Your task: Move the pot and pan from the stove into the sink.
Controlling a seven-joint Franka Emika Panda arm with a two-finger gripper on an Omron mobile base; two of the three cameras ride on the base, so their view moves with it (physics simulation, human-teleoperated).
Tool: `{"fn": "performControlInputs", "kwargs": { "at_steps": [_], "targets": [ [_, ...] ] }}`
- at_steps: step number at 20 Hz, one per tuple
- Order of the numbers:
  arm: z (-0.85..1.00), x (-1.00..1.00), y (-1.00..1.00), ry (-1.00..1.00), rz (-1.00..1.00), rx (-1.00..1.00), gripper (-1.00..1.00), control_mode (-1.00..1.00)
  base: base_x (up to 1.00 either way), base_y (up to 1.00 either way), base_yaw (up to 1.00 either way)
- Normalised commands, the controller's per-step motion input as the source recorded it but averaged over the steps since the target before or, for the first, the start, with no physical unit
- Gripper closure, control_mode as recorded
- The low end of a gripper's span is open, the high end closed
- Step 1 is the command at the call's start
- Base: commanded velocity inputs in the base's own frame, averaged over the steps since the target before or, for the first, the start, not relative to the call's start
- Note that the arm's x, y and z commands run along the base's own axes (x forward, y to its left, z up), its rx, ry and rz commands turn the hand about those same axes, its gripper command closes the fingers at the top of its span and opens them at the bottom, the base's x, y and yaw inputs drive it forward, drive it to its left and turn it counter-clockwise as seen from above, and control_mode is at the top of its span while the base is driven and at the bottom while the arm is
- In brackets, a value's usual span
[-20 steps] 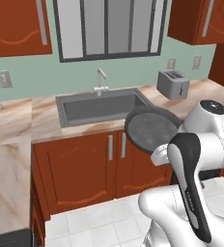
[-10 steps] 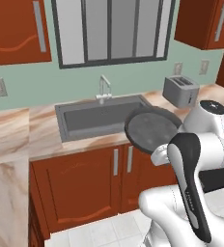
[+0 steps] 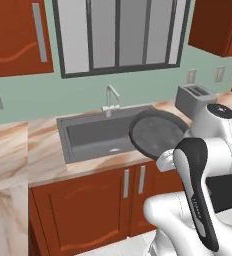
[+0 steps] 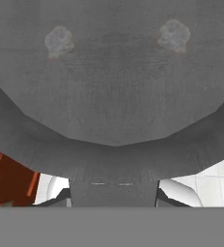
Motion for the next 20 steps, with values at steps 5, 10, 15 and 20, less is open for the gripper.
{"fn": "performControlInputs", "kwargs": {
  "at_steps": [5, 10, 15, 20],
  "targets": [
    [0.00, 0.00, 0.00, 0.00, 0.00, 0.00, 1.00, 1.00, 0.52, 0.10, -0.02],
    [0.00, 0.00, 0.00, 0.00, 0.00, 0.00, 1.00, 1.00, 0.33, 0.11, -0.01],
    [0.00, 0.00, 0.00, 0.00, 0.00, 0.00, 1.00, 1.00, 0.30, 0.08, 0.00],
    [0.00, 0.00, 0.00, 0.00, 0.00, 0.00, 1.00, 1.00, 0.47, 0.11, 0.00]
  ]
}}
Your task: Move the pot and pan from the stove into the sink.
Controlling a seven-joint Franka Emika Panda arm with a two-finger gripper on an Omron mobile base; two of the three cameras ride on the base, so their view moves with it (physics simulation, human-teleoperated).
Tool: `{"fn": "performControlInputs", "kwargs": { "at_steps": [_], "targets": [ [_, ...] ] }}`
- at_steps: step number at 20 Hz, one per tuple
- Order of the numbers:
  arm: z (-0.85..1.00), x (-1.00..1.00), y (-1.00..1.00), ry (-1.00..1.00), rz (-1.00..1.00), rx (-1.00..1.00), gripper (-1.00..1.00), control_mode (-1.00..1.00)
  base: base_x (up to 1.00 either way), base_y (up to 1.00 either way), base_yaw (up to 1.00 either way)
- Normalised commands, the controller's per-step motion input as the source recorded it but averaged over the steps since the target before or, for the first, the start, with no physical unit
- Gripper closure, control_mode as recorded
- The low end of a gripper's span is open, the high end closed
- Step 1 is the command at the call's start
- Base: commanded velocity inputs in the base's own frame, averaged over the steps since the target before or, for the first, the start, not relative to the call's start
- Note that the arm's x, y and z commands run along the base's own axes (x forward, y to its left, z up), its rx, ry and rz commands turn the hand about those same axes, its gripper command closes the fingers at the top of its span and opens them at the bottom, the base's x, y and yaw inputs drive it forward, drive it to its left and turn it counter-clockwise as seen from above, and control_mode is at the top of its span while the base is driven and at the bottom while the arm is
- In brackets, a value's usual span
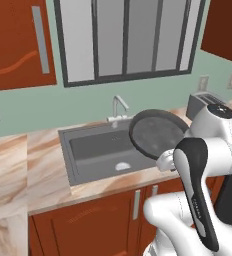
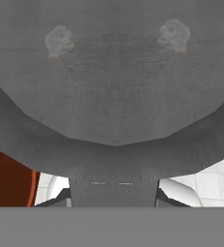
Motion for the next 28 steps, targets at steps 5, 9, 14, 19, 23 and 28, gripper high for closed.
{"fn": "performControlInputs", "kwargs": {
  "at_steps": [5, 9, 14, 19, 23, 28],
  "targets": [
    [0.00, 0.00, 0.00, 0.00, 0.00, 0.00, 1.00, 1.00, 0.41, 0.02, -0.01],
    [0.00, 0.00, 0.00, 0.00, 0.00, 0.00, 1.00, 1.00, 0.21, -0.28, -0.02],
    [0.00, 0.00, 0.00, 0.00, 0.00, 0.00, 1.00, 1.00, 0.06, -0.44, 0.00],
    [0.00, 0.00, 0.00, 0.00, 0.00, 0.00, 1.00, 1.00, 0.02, -0.22, 0.00],
    [0.00, 0.00, 0.00, 0.00, 0.00, 0.00, 1.00, 1.00, 0.00, 0.00, 0.00],
    [0.00, 0.00, 0.00, 0.00, 0.00, 0.00, 1.00, 1.00, 0.00, 0.00, 0.00]
  ]
}}
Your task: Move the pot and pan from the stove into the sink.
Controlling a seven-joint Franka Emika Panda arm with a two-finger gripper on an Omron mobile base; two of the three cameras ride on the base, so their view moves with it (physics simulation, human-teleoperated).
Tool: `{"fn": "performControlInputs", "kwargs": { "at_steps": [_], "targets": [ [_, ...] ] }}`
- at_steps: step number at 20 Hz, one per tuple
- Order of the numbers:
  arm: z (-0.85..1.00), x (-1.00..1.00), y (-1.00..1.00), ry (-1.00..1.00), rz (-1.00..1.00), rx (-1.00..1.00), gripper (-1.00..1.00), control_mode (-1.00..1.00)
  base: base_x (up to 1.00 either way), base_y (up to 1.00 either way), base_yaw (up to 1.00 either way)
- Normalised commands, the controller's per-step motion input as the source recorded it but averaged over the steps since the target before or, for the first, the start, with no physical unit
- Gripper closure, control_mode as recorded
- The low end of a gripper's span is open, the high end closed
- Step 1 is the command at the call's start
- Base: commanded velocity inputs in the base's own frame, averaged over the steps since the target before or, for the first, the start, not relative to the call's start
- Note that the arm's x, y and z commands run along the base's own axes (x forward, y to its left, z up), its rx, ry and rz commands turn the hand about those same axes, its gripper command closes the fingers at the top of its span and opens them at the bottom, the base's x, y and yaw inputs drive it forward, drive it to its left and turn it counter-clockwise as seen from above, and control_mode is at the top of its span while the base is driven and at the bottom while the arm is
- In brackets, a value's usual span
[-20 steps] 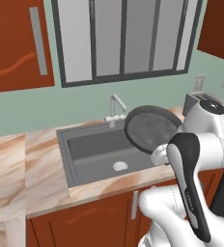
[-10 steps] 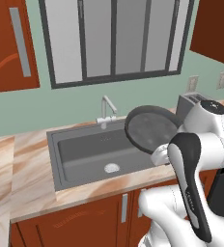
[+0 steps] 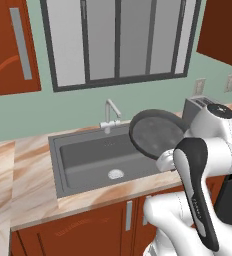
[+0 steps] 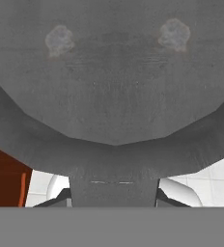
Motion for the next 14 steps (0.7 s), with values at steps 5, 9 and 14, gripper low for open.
{"fn": "performControlInputs", "kwargs": {
  "at_steps": [5, 9, 14],
  "targets": [
    [0.00, 0.03, 0.00, 0.01, 0.00, 0.00, 1.00, -1.00, 0.00, 0.00, 0.00],
    [0.00, 0.21, 0.01, 0.10, 0.00, 0.00, 1.00, -1.00, 0.00, 0.00, 0.00],
    [0.00, 0.17, 0.01, 0.13, 0.01, 0.00, 1.00, -1.00, 0.00, 0.00, 0.00]
  ]
}}
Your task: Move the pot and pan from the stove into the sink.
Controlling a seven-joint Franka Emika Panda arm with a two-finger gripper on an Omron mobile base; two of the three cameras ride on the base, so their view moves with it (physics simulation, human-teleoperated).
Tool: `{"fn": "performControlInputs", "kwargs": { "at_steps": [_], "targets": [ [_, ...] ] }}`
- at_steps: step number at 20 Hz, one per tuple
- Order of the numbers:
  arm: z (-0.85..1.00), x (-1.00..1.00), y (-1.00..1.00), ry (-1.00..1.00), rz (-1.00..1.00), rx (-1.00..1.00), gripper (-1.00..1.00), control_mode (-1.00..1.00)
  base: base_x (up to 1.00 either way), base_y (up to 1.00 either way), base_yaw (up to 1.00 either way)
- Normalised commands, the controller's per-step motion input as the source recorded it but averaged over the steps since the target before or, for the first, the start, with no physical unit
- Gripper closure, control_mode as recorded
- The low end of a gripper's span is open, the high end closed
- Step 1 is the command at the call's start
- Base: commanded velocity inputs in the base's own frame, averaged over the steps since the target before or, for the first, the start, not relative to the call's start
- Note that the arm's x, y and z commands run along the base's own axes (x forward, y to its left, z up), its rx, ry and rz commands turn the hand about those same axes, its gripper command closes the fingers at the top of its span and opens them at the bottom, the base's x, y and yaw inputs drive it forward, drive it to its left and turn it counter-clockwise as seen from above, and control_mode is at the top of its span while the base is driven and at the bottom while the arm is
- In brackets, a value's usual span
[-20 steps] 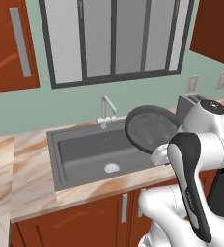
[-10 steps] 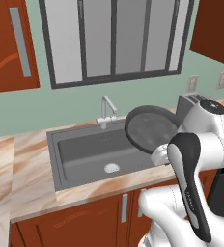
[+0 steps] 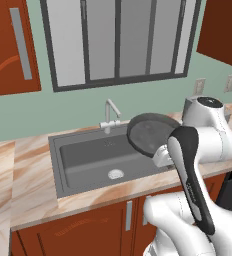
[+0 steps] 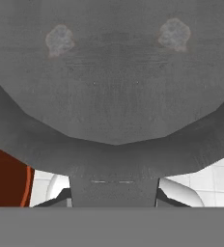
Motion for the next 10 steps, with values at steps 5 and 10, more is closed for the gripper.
{"fn": "performControlInputs", "kwargs": {
  "at_steps": [5, 10],
  "targets": [
    [0.00, 0.12, 0.00, 0.16, 0.04, 0.00, 1.00, -1.00, 0.00, 0.00, 0.00],
    [0.00, 0.01, 0.00, 0.13, 0.07, 0.00, 1.00, -1.00, 0.00, 0.00, 0.00]
  ]
}}
